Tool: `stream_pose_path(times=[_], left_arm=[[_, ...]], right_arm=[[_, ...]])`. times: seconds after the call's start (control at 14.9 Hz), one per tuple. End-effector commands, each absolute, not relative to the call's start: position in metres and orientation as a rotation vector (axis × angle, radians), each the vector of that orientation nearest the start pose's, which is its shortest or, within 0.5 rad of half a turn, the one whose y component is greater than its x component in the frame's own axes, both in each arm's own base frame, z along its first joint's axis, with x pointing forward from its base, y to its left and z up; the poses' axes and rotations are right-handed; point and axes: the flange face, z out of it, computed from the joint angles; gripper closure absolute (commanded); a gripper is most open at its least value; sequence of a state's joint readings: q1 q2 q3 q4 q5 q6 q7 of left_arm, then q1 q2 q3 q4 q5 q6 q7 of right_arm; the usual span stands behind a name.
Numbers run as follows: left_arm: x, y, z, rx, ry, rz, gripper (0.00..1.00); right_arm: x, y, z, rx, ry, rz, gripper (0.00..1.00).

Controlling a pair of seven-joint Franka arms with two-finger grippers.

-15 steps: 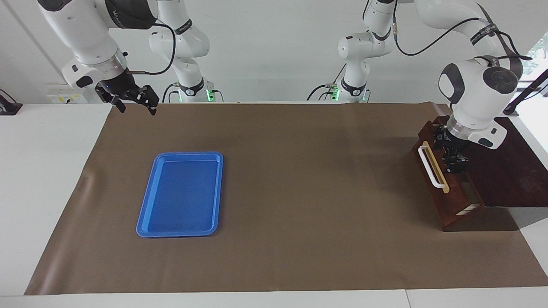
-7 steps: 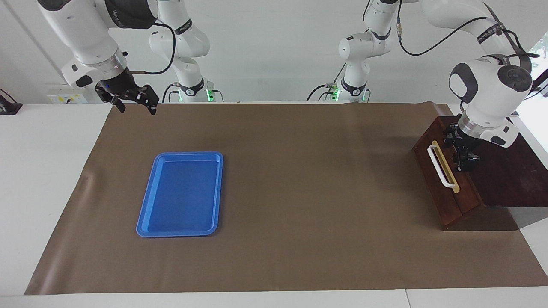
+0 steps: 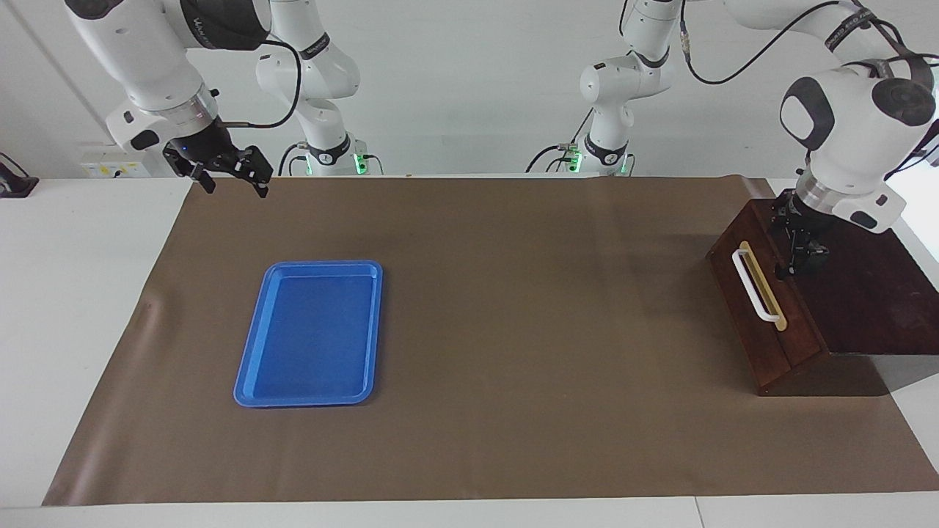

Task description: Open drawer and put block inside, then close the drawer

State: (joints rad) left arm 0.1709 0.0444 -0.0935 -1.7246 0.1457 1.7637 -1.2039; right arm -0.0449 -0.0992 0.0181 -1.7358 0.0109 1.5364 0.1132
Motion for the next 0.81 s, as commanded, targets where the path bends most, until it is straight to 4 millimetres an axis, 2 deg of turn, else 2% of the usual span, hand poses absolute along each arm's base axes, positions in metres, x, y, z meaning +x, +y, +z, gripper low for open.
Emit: stream_pose_path(times=[0.0,0.13,0.27,0.4,0.54,0.74], left_arm=[[0.55,0.039,0.567,-2.641,-1.465,-0.027,0.0],[0.543,0.025,0.568,-2.751,-1.208,0.042,0.0],[0.532,-0.002,0.578,-2.909,-0.82,0.089,0.0],[0.532,-0.011,0.566,-3.0,-0.451,0.206,0.0],[0.533,-0.011,0.576,-3.11,-0.351,0.227,0.0],[0.535,-0.023,0.592,-3.128,-0.219,0.233,0.0]], right_arm=[[0.517,-0.018,0.601,-3.146,0.191,0.166,0.0],[0.518,-0.018,0.6,-3.146,0.191,0.164,0.0],[0.518,-0.017,0.602,-3.146,0.174,0.162,0.0],[0.521,-0.019,0.608,-3.165,0.166,0.155,0.0],[0.524,-0.017,0.612,-3.169,0.152,0.155,0.0],[0.524,-0.015,0.612,-3.185,0.059,0.157,0.0]])
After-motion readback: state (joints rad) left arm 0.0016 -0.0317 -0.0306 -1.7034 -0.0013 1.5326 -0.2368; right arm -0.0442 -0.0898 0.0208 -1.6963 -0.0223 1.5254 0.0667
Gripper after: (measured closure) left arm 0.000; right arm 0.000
